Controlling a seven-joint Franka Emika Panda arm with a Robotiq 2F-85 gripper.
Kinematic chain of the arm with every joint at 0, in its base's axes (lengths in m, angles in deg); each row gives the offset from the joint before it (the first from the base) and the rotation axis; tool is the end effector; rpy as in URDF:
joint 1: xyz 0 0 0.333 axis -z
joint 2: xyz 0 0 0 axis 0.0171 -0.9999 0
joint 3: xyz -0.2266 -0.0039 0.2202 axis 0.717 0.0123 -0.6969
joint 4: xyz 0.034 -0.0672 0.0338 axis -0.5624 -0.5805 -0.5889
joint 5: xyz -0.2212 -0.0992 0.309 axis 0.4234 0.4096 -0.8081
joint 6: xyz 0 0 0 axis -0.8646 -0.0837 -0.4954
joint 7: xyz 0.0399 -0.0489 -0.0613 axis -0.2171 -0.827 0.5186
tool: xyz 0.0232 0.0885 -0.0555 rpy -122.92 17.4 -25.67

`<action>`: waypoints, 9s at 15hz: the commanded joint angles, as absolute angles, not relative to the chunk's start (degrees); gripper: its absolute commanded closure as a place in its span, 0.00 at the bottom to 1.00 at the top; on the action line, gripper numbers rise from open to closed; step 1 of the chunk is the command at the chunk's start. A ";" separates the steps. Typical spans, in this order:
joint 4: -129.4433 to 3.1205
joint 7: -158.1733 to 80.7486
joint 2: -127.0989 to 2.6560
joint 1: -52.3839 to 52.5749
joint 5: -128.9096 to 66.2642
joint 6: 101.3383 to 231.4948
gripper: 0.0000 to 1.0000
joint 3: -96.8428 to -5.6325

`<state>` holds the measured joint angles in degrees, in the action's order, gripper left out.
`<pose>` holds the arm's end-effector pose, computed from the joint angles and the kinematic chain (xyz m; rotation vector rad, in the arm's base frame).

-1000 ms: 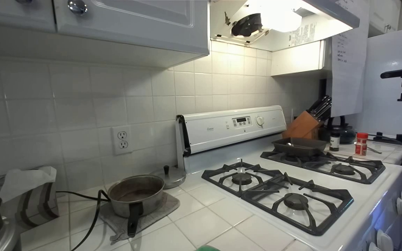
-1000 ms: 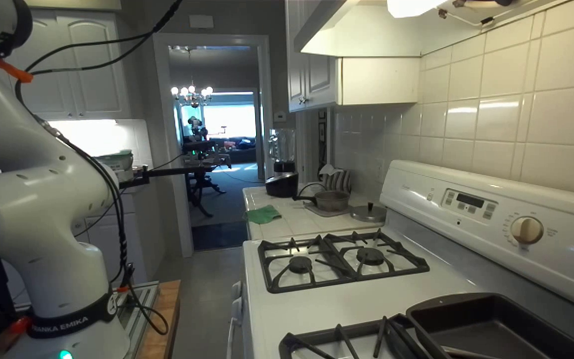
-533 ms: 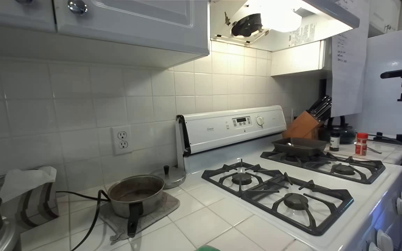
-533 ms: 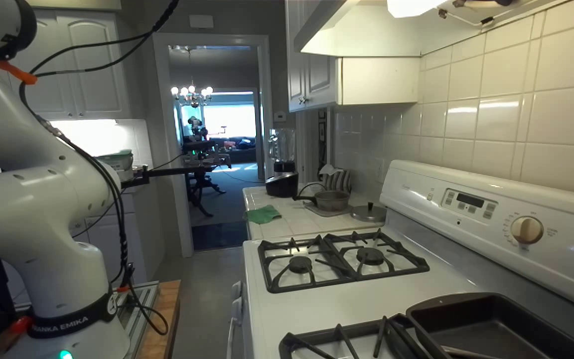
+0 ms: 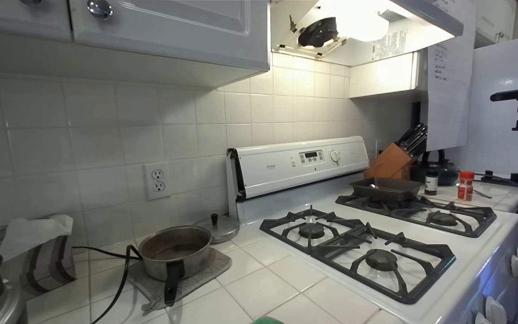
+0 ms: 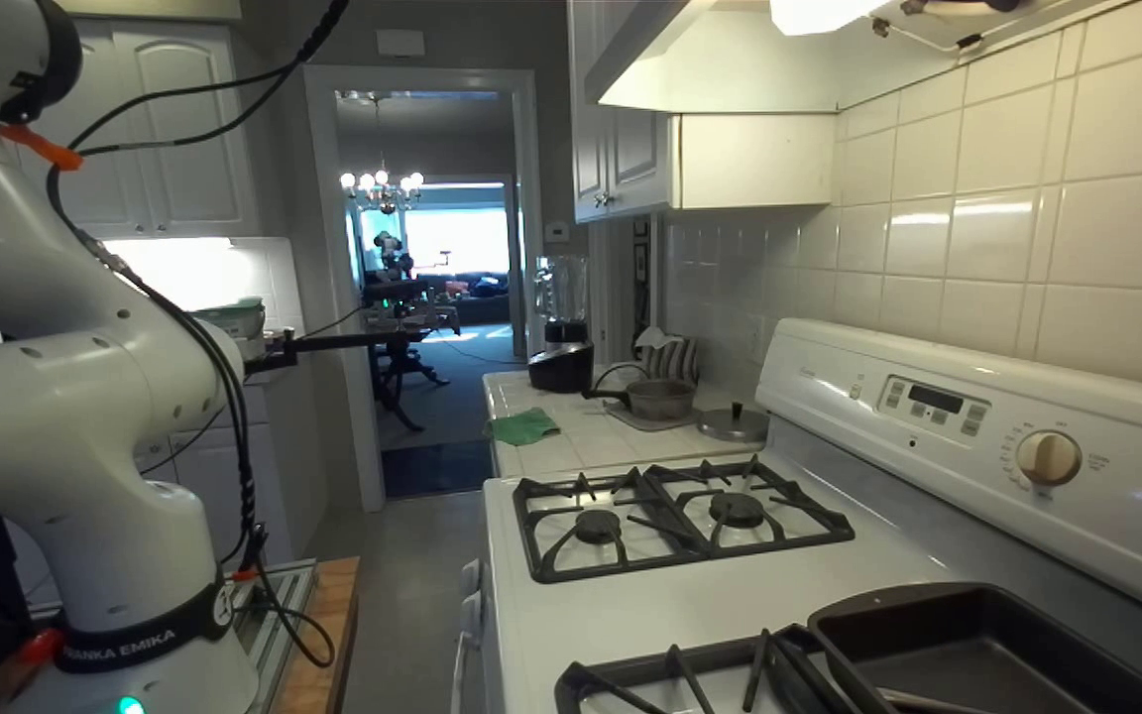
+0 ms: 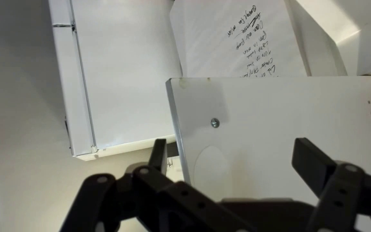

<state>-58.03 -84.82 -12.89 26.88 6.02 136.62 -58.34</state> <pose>0.2527 -0.1456 0.9497 1.7487 -1.5080 1.2876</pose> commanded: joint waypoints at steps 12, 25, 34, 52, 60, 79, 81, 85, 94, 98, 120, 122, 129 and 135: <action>-58.51 -79.46 -12.22 17.68 4.83 146.63 0.00 -49.67; -57.43 -72.07 -11.72 19.75 -4.21 146.96 0.00 -50.01; -58.26 -68.45 -9.24 20.59 -4.44 147.95 0.00 -48.94; -58.63 -44.76 -11.47 12.85 -25.45 158.54 0.00 -37.76; -58.06 -34.02 -13.08 5.95 -37.30 158.82 0.00 -34.65; -57.08 -34.25 -18.17 2.93 -43.85 160.25 0.00 -40.56; -56.01 -33.91 -20.39 2.17 -45.22 160.61 0.00 -40.44; -54.34 -32.28 -23.03 -0.02 -49.55 160.11 0.00 -39.75; -50.17 -28.60 -25.22 -3.21 -57.72 153.87 0.00 -38.30; -49.76 -29.70 -26.41 -2.10 -56.52 154.04 0.00 -39.75; -52.22 -37.31 -28.80 -1.41 -47.14 161.87 0.00 -49.47; -52.71 -33.70 -28.48 -2.17 -46.95 162.45 0.00 -49.47; -52.70 -34.51 -28.73 -4.48 -45.93 162.53 0.00 -52.20; -49.72 -43.88 -28.25 1.17 -37.32 154.16 0.00 -55.69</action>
<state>-51.18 -39.02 -29.29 -1.62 -41.72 160.27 -53.91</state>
